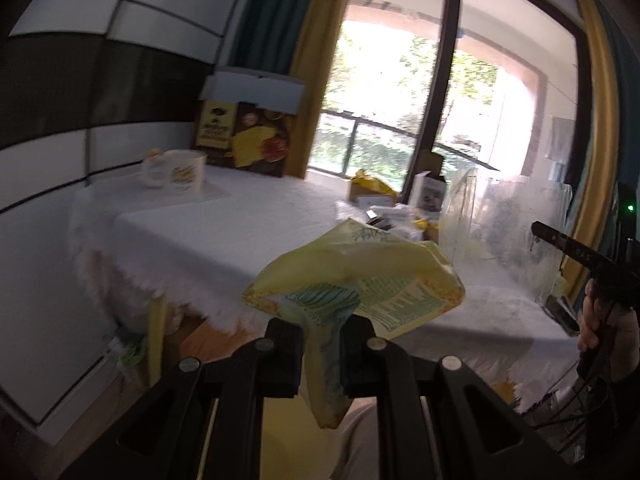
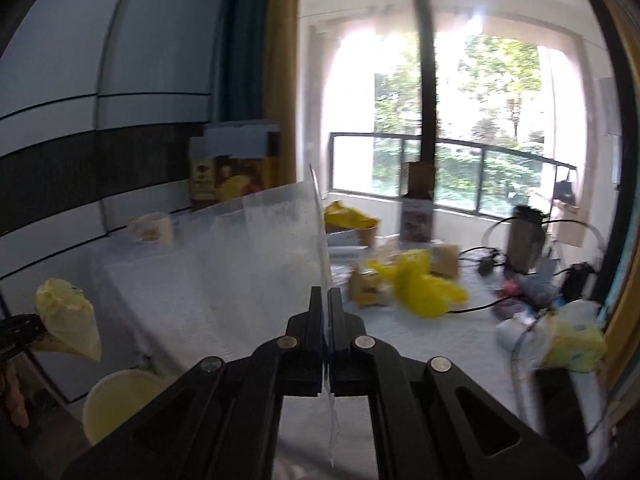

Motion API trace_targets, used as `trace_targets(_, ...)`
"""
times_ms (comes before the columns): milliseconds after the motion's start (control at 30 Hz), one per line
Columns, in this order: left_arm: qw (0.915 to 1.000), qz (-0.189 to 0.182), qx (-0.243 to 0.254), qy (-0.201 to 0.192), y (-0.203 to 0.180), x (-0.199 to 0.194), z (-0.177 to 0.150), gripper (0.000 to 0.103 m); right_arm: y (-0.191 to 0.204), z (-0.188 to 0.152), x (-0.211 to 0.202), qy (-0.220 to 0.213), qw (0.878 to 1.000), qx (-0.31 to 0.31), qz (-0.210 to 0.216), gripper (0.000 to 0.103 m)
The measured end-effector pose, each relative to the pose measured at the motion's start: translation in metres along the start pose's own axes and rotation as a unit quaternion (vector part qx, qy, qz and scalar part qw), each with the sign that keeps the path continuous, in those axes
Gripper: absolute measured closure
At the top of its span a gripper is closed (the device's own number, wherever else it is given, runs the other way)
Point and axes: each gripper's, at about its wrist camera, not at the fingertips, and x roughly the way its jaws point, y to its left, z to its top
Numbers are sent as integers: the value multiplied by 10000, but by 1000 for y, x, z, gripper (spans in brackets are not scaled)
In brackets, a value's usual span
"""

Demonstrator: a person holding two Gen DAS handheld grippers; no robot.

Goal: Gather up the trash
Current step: 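Carry both items over the cream bucket and open both grippers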

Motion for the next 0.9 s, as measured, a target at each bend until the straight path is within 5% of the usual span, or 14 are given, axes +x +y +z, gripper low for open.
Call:
trace_targets(233, 9983, 512, -174, 233, 34, -10, -34, 90, 62, -23, 12, 155, 9972, -223, 691, 102)
trace_targets(467, 9939, 745, -423, 698, 57, 26, -76, 89, 106, -43, 22, 300, 9936, -391, 1016, 102)
trace_targets(567, 9905, 621, -717, 997, 66, 43, -91, 65, 117, -49, 25, 395, 9921, -431, 1110, 102)
trace_targets(633, 9900, 632, -758, 1006, 67, 48, -96, 22, 125, -54, 26, 424, 9910, -492, 1172, 102)
trace_targets(900, 9905, 629, -708, 998, 74, 37, -97, 21, 150, -81, 49, 789, 9845, -568, 1460, 102)
